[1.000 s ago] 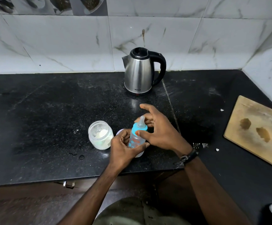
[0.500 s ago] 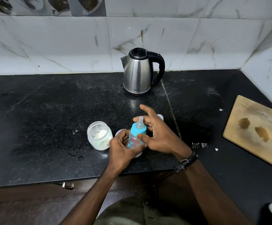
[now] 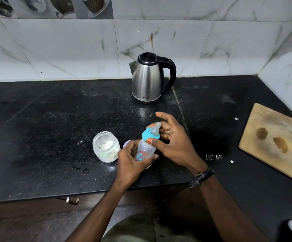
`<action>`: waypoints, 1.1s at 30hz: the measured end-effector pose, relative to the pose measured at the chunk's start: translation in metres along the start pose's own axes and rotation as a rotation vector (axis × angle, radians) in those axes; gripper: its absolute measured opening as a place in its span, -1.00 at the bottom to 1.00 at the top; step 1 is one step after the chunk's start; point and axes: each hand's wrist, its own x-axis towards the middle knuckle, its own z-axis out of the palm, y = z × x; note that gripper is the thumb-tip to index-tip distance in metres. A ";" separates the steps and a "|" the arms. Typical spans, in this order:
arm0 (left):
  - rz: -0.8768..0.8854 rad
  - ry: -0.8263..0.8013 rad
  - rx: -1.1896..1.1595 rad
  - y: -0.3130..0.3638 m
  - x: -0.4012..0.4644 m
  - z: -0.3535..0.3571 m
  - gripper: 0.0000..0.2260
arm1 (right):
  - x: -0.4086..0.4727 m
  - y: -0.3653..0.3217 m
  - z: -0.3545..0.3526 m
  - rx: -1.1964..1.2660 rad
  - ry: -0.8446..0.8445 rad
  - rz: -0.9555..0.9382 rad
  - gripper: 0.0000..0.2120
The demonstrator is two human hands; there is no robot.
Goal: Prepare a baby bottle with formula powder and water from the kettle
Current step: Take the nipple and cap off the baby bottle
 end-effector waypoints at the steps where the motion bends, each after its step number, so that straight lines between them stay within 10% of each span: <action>1: 0.003 0.006 0.006 0.000 0.000 0.001 -0.55 | 0.001 0.001 -0.004 0.042 0.027 -0.006 -0.26; 13: 0.020 0.014 0.066 -0.017 0.002 0.008 -0.52 | 0.014 0.079 -0.052 -0.256 0.394 0.087 -0.29; 33: 0.032 -0.034 0.205 -0.042 0.030 0.053 -0.47 | 0.035 0.154 -0.047 -0.604 0.263 0.270 -0.21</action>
